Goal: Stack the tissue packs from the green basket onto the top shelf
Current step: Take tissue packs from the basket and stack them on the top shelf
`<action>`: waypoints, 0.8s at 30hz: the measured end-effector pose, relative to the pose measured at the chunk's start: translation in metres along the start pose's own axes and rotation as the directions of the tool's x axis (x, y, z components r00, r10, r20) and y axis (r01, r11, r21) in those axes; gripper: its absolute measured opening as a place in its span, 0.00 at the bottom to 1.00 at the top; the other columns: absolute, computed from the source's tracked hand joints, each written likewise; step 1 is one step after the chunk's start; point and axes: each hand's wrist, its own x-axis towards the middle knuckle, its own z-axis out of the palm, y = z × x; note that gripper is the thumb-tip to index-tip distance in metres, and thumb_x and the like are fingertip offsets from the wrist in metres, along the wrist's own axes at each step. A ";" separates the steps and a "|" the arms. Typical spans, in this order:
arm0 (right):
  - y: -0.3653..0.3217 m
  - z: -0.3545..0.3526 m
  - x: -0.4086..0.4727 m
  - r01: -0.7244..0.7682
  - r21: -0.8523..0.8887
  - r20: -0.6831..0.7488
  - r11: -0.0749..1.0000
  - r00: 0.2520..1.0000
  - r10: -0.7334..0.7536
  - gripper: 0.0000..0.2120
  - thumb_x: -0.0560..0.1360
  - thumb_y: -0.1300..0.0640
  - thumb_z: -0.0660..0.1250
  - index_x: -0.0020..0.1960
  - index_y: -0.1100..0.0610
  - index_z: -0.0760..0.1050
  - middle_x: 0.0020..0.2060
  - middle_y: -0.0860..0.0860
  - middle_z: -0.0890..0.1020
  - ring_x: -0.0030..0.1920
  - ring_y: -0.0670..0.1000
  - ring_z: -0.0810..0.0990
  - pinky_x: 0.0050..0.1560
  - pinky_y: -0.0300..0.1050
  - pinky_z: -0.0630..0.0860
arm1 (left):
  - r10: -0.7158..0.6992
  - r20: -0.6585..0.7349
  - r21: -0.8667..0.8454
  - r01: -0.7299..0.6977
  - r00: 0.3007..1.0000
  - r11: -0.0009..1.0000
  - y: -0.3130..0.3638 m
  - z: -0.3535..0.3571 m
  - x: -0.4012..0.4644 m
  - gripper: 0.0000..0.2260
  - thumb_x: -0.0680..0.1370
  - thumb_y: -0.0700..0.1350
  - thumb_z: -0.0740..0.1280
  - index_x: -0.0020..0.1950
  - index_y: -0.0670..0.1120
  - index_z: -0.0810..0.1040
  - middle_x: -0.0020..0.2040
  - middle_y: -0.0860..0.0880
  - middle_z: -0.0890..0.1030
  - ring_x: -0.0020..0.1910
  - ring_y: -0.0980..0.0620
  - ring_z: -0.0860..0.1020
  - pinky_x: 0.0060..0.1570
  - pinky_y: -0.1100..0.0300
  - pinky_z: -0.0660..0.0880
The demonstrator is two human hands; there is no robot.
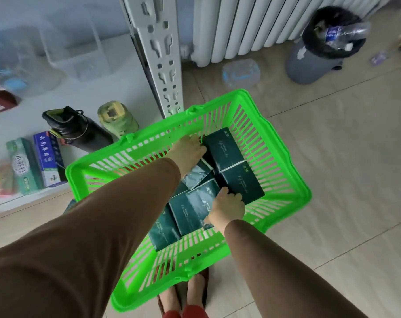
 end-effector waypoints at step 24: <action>-0.258 -0.191 -0.401 0.758 0.493 -0.426 0.427 0.638 -0.641 0.32 0.67 0.50 0.79 0.65 0.45 0.66 0.56 0.49 0.79 0.55 0.51 0.80 0.56 0.53 0.78 | -0.904 -0.040 -0.841 0.474 0.426 0.260 -0.162 -0.047 -0.678 0.26 0.68 0.46 0.76 0.64 0.44 0.75 0.58 0.43 0.71 0.57 0.42 0.69 0.58 0.50 0.67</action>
